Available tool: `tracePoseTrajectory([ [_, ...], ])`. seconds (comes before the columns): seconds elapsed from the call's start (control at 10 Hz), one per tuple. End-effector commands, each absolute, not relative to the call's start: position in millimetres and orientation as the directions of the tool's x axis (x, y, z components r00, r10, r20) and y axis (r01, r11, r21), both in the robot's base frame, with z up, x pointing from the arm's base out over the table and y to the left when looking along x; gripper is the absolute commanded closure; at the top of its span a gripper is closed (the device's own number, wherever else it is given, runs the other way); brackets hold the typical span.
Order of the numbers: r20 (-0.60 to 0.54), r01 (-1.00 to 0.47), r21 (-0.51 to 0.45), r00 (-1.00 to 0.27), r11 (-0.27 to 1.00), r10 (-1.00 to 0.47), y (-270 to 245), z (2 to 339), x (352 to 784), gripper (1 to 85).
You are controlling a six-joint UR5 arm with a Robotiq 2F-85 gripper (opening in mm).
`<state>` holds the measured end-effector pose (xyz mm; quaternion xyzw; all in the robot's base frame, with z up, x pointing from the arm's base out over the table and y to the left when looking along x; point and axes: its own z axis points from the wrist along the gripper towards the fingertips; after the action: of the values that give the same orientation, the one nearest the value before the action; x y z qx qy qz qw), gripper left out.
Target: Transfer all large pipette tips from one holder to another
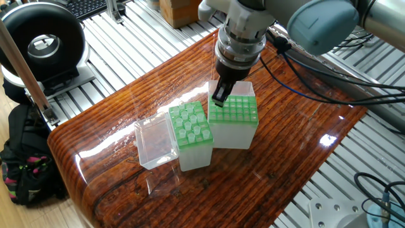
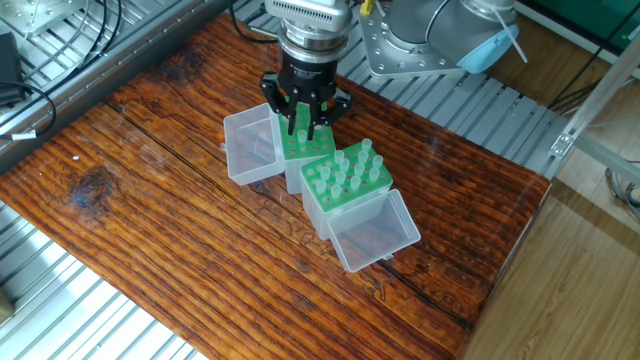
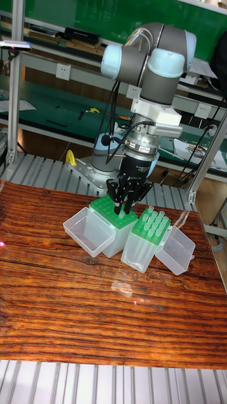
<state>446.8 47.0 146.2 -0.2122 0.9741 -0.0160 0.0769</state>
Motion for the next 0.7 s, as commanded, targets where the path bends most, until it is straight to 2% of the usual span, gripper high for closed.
tracePoseTrajectory([
  [0.0,-0.147,-0.412,-0.059,-0.898,0.909,-0.416,48.1,143.4,448.9,53.7],
  [0.6,-0.153,-0.413,-0.045,-0.897,0.910,-0.415,52.8,140.8,449.9,56.3],
])
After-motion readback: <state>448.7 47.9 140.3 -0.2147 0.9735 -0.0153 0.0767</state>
